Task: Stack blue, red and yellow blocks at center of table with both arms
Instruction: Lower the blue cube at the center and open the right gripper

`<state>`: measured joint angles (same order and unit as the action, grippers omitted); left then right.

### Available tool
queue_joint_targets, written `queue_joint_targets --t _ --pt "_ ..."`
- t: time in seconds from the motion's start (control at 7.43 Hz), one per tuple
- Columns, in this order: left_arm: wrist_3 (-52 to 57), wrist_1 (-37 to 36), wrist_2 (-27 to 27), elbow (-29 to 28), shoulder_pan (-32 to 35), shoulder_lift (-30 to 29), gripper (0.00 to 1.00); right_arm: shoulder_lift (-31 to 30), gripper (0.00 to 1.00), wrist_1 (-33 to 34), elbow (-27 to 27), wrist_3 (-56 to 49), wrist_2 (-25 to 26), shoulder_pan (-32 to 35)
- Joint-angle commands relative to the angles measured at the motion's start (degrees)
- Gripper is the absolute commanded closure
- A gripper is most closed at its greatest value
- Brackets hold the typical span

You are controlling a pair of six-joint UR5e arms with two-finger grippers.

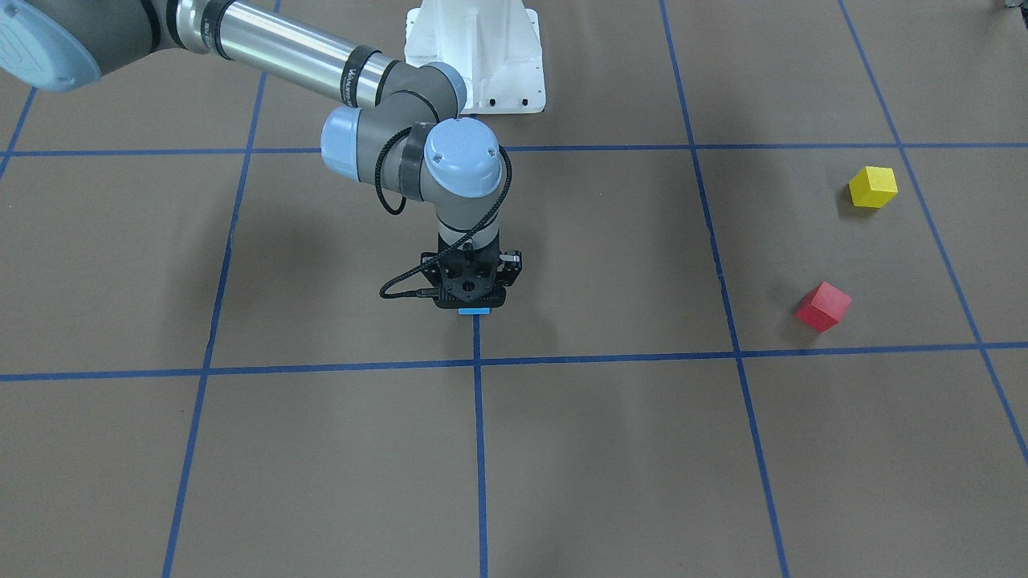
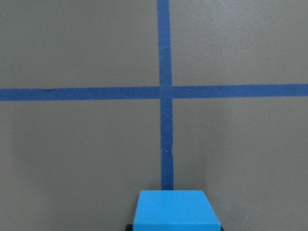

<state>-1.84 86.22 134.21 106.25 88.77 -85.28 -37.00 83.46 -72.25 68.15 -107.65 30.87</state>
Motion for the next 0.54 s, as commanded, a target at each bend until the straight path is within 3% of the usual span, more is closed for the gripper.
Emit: queue_joint_targets --t 0.0,0.4 --pt "0.00 0.00 0.00 0.09 0.00 0.03 0.00 0.08 0.01 -0.23 0.00 -0.13 0.33 -0.03" --pt "-3.05 0.35 0.08 0.01 -0.43 -0.15 0.00 1.05 0.01 -0.14 -1.31 -0.21 -0.63 0.93"
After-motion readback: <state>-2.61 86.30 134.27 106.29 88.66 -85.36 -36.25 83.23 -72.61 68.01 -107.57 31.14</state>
